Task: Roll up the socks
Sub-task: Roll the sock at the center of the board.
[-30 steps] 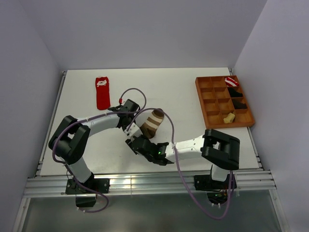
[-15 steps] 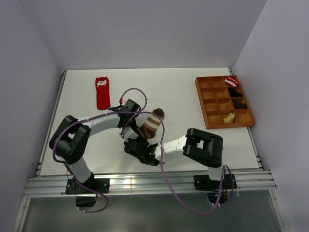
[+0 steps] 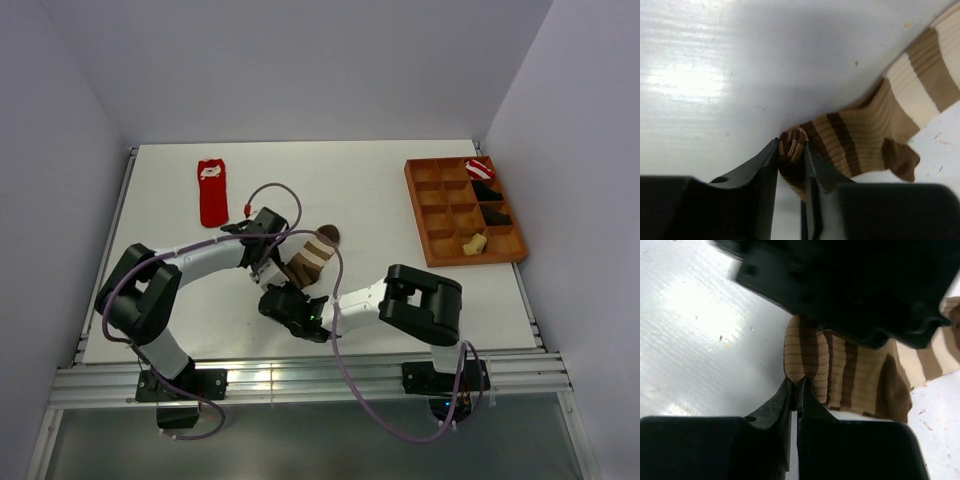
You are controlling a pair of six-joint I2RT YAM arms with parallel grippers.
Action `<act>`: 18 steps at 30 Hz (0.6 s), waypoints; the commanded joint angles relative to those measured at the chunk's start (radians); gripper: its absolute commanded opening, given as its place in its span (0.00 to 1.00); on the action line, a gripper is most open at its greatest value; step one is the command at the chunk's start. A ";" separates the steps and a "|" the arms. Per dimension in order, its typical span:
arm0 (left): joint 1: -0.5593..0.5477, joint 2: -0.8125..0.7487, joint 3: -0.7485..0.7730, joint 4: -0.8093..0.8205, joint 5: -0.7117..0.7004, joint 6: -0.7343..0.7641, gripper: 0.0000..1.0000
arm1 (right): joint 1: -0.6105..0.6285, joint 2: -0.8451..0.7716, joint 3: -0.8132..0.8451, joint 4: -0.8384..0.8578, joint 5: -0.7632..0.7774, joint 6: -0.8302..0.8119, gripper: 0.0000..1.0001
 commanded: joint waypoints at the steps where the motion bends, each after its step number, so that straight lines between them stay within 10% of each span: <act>1: -0.022 -0.094 -0.037 -0.047 -0.020 -0.025 0.31 | -0.054 -0.082 -0.070 -0.018 -0.153 0.089 0.00; 8: 0.002 -0.280 -0.096 -0.012 -0.128 -0.128 0.69 | -0.135 -0.173 -0.170 0.042 -0.408 0.171 0.00; 18: 0.034 -0.600 -0.319 0.151 -0.166 -0.237 0.75 | -0.371 -0.245 -0.288 0.185 -0.915 0.342 0.00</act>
